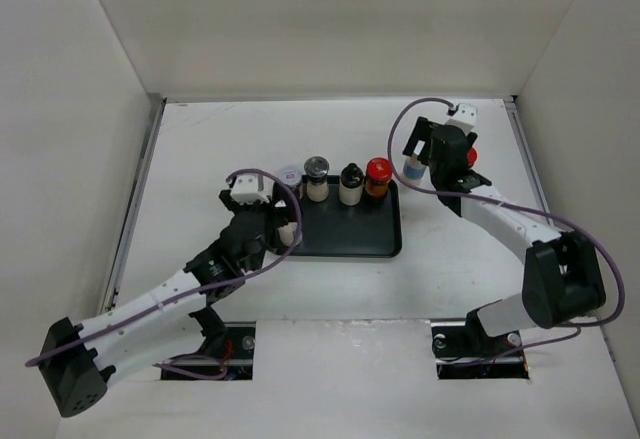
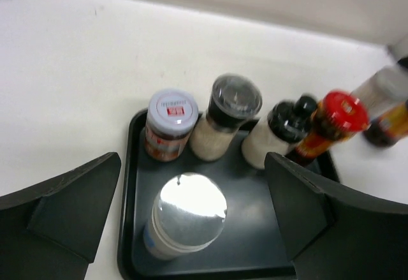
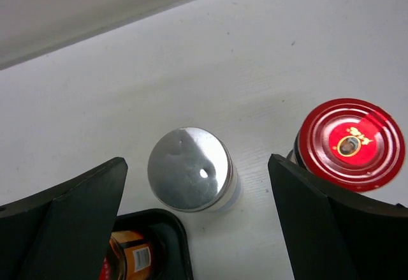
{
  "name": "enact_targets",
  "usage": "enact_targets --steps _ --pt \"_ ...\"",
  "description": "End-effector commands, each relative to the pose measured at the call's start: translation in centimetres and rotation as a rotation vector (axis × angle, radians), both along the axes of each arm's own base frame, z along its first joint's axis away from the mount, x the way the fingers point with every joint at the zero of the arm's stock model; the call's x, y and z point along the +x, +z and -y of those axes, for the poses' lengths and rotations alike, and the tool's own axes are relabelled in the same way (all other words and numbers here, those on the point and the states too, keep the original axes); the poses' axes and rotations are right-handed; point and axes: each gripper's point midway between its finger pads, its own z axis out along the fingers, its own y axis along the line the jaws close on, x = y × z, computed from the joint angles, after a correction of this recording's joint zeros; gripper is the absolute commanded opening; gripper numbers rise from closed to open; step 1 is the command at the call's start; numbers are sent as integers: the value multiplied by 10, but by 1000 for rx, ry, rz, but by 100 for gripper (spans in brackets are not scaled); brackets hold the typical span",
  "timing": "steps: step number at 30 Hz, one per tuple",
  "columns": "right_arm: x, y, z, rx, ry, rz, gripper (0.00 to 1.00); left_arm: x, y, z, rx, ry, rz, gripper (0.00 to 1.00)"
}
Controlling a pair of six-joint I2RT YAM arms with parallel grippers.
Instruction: Organize the condiment bottles
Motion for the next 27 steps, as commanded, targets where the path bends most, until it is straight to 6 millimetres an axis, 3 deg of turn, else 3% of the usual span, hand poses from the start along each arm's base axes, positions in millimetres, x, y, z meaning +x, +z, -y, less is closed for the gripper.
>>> enact_targets --steps 1,7,9,11,13,15,19,21,24,27 --pt "15 7 -15 16 73 -7 99 2 31 -12 -109 24 120 100" --pt "28 -19 -23 9 93 -66 94 5 22 -20 -120 34 126 100" --pt "31 -27 -22 13 85 -82 85 6 16 -19 -106 28 110 100" --pt "34 -26 -18 8 61 -72 67 6 12 -18 -104 25 106 100" --pt "34 -6 -11 -6 16 -15 52 7 13 -20 -107 37 107 100" --pt "26 32 -6 -19 -16 88 46 9 18 -25 -110 55 117 100" --pt "-20 117 -11 -48 -39 301 46 16 28 -45 -142 124 152 100" --pt "-43 147 -16 -51 -21 376 46 20 32 -54 -162 156 172 100" --pt "-84 180 -42 -4 84 465 46 25 33 -66 -176 204 185 100" --pt "-123 187 -84 65 256 497 46 27 31 -83 -194 276 191 100"
